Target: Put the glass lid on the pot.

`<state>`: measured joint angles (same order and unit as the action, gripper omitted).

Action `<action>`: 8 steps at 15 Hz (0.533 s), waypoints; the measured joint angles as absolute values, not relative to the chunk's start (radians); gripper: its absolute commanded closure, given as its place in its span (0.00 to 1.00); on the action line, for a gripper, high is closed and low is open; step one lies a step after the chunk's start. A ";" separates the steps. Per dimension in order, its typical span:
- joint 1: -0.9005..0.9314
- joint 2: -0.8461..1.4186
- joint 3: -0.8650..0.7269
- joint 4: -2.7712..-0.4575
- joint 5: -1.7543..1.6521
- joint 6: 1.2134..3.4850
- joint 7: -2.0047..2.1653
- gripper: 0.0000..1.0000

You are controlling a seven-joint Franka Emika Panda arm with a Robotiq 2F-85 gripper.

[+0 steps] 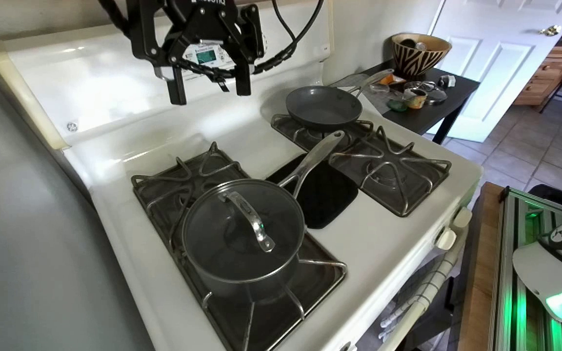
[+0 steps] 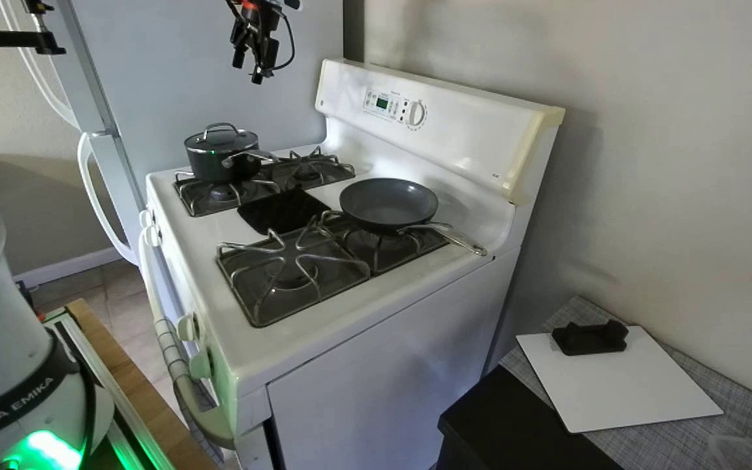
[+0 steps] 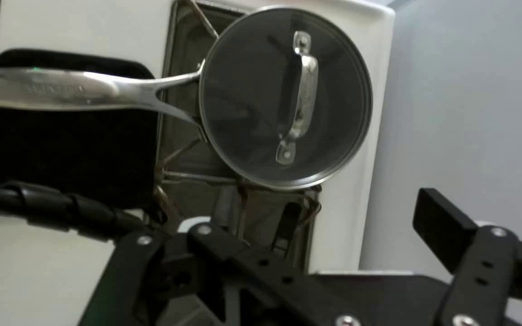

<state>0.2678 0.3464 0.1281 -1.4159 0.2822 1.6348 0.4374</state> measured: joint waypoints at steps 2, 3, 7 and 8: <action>0.279 0.300 0.132 -1.455 0.248 1.728 0.437 0.00; 0.283 0.277 0.136 -1.481 0.240 1.781 0.437 0.00; 0.285 0.192 0.150 -1.592 0.237 1.929 0.437 0.00; 0.285 0.177 0.151 -1.610 0.237 1.939 0.437 0.00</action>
